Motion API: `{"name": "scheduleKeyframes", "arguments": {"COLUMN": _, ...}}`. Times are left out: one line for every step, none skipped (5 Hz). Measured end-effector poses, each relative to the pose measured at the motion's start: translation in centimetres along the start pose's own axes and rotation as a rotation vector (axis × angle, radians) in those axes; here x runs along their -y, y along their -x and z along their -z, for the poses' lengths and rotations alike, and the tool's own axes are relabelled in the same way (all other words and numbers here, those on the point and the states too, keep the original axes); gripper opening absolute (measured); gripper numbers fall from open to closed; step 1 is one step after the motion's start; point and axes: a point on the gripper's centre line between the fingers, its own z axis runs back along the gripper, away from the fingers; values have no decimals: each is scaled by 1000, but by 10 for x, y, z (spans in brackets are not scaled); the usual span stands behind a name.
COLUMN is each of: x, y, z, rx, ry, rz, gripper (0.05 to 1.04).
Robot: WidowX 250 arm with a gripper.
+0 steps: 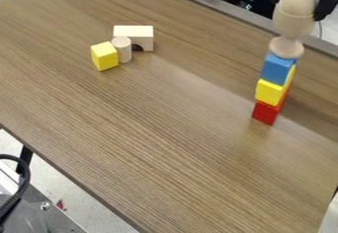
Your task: Put the cup in the tower
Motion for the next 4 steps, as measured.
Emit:
{"name": "scheduleKeyframes", "arguments": {"x": 1, "y": 0, "z": 0, "rx": 0, "ry": 0, "rz": 2, "gripper": 912}}
{"name": "scheduleKeyframes", "arguments": {"x": 1, "y": 1, "z": 1, "rx": -5, "ry": 5, "rz": 7, "gripper": 1005}}
{"name": "scheduleKeyframes", "arguments": {"x": 4, "y": 2, "z": 1, "rx": -10, "ry": 26, "rz": 11, "gripper": 1000}}
{"name": "scheduleKeyframes", "arguments": {"x": 5, "y": 2, "z": -1, "rx": -11, "ry": 37, "rz": 10, "gripper": 1000}}
